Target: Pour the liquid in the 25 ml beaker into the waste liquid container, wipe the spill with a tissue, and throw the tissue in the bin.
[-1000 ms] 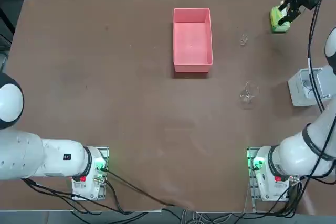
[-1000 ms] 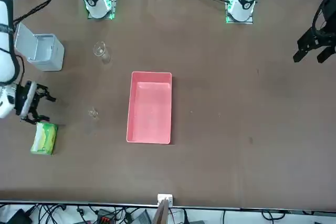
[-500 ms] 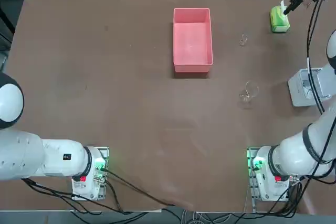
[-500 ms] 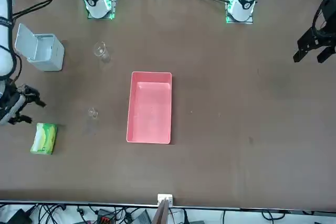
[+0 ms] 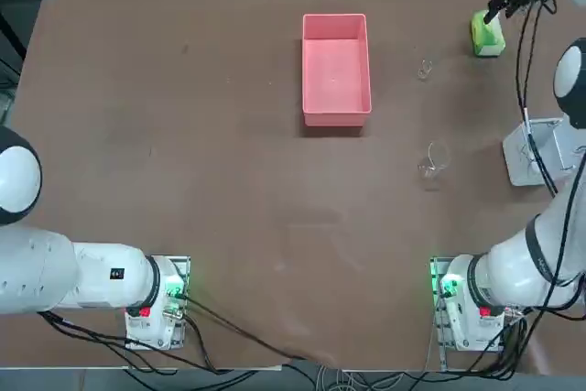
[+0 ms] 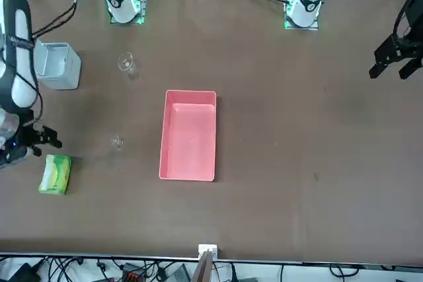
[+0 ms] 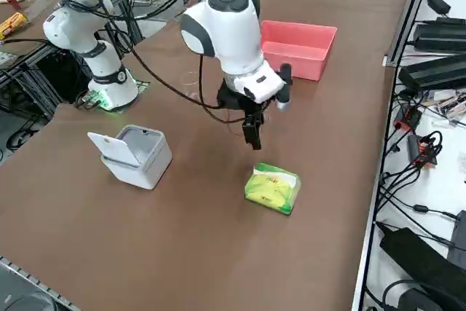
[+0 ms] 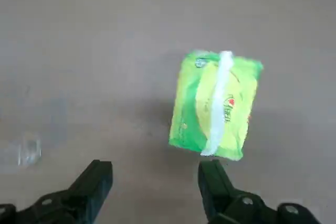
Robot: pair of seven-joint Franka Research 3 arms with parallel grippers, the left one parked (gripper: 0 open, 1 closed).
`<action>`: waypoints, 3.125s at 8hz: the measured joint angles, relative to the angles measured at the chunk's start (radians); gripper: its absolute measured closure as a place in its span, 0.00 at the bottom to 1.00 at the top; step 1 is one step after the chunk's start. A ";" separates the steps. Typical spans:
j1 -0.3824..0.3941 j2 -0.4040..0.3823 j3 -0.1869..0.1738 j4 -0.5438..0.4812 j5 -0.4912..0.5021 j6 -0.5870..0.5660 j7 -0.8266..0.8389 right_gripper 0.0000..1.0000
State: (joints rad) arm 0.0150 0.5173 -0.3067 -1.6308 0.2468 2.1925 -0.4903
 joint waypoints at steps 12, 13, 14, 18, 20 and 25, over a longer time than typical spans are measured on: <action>-0.043 0.227 -0.020 0.181 -0.003 0.059 0.145 0.32; -0.043 0.230 -0.020 0.181 -0.003 0.059 0.145 0.36; -0.043 0.231 -0.020 0.181 -0.003 0.059 0.145 0.56; -0.043 0.231 -0.020 0.186 -0.003 0.059 0.145 0.99; -0.043 0.231 -0.020 0.191 -0.003 0.059 0.145 0.99; -0.039 0.167 -0.020 0.221 -0.003 -0.082 0.145 0.99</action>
State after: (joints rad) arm -0.0244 0.6844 -0.3271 -1.4101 0.2442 2.1100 -0.3450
